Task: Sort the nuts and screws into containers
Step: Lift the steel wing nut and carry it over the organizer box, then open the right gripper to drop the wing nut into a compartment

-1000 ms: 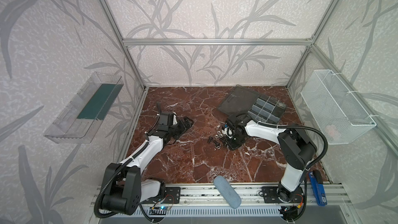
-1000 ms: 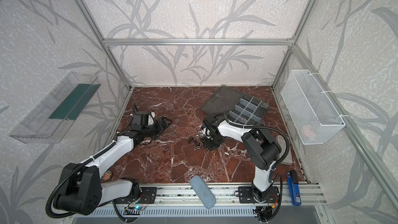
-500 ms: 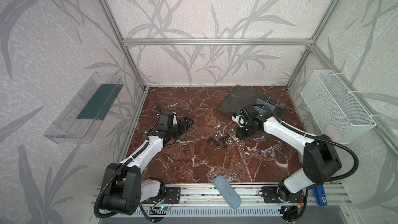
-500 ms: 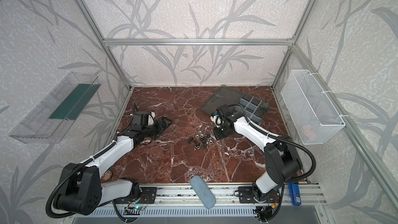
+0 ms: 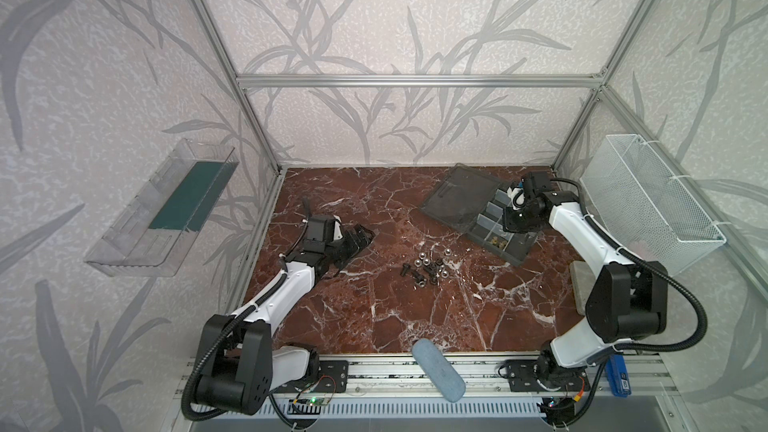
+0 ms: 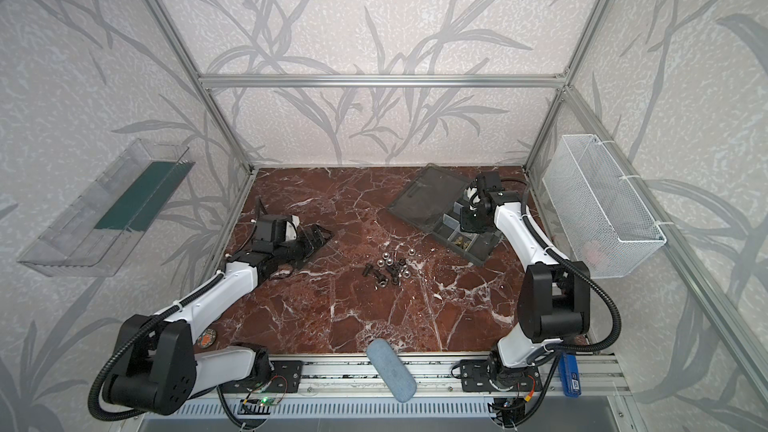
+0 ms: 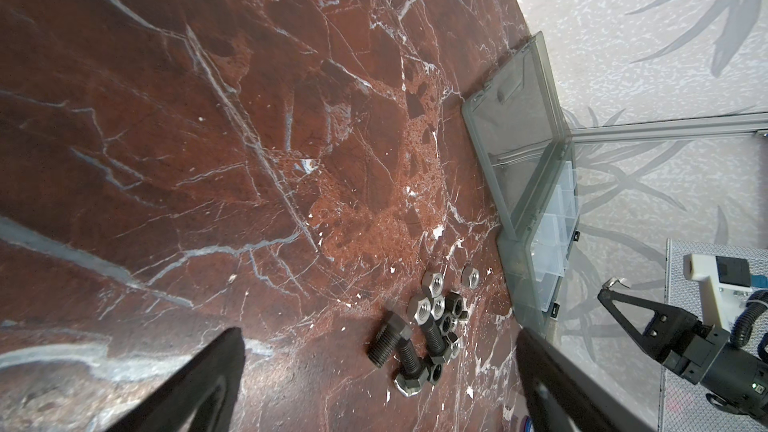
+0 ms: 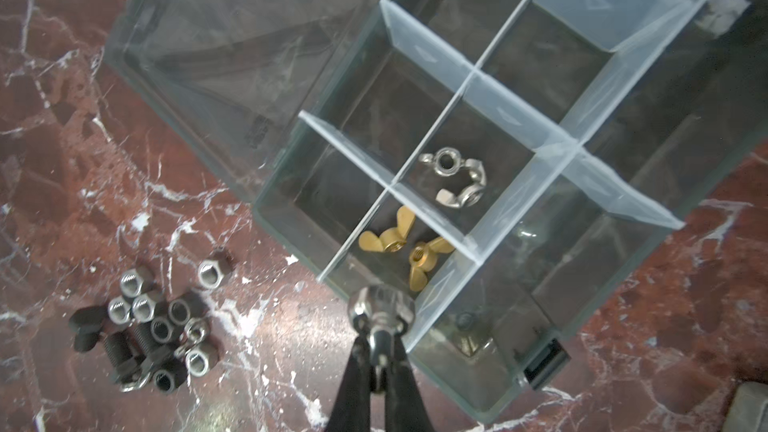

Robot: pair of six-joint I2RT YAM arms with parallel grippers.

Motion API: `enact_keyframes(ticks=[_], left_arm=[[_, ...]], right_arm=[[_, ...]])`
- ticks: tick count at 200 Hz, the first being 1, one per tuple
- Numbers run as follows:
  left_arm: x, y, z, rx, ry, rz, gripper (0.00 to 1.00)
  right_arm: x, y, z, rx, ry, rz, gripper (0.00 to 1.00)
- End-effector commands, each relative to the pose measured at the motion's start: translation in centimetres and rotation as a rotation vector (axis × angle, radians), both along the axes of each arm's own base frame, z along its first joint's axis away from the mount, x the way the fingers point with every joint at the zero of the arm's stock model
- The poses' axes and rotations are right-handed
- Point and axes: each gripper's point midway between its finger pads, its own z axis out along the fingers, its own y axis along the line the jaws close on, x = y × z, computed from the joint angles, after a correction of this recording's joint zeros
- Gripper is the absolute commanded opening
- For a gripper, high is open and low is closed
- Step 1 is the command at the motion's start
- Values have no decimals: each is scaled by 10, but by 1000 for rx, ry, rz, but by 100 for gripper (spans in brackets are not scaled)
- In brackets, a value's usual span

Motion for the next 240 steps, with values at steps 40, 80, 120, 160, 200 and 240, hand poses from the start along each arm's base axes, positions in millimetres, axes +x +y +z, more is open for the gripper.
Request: enact_keyframes(ticks=[40,80,120,160,200,240], left_arm=[[-4,0,10,-6,-26,3,100],[-5,1,12,-2,-25,4,100],[-7,1,11,1,-26,3,100],[-8,2,12,8,-27,-2,99],[-7,1,10,5,-21,-4,100],[-6,0,9,2,-21,-7,100]], right_arm=[[31,-40,-24,-203,53,-112,0],[37,-55,-46,-280,124,-115,0],[38,-56,-51,-275,137,-116,0],[35,-52,-51,-251,143,-106,0],[33,-50,-52,-238,147,-100,5],[31,-49,-52,-234,151,-97,38]])
